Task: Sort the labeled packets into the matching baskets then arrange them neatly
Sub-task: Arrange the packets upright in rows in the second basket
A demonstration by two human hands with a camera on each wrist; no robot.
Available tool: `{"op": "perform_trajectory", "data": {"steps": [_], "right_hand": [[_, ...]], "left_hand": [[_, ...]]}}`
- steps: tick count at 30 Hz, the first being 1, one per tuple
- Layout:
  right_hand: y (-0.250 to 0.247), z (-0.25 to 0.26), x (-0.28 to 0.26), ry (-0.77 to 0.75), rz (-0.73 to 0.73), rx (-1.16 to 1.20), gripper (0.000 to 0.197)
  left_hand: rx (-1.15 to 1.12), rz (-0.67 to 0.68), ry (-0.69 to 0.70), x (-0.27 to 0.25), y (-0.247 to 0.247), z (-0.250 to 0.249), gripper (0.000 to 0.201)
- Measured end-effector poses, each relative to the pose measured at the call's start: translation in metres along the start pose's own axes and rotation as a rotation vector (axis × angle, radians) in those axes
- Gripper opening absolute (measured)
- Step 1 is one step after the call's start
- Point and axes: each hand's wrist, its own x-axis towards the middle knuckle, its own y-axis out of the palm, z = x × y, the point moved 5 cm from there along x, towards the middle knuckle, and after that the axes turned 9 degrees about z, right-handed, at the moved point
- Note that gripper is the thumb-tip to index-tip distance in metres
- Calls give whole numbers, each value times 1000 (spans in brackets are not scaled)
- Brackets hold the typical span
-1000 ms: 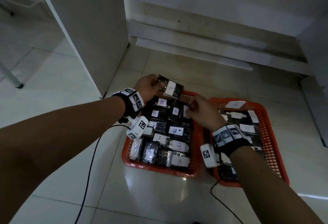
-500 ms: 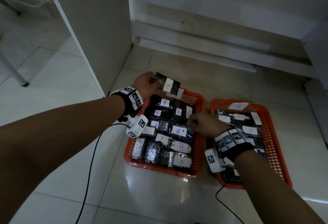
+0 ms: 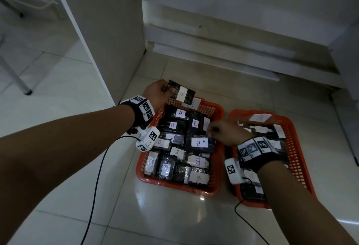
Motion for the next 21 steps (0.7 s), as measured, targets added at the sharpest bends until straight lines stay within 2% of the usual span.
{"op": "perform_trajectory", "data": {"steps": [5, 7, 9, 15, 21], "right_hand": [[9, 13, 2, 22, -147, -295, 17], [14, 15, 4, 9, -150, -356, 14], [18, 12, 7, 29, -112, -365, 12], [25, 12, 11, 25, -71, -443, 30], [30, 11, 14, 21, -85, -396, 24]], "left_hand": [[-4, 8, 9, 0, 2, 0, 26], [13, 13, 10, -1, 3, -2, 27], [21, 10, 9, -1, 4, -3, 28], [14, 5, 10, -1, 4, -3, 26], [32, 10, 3, 0, 2, 2, 30]]}}
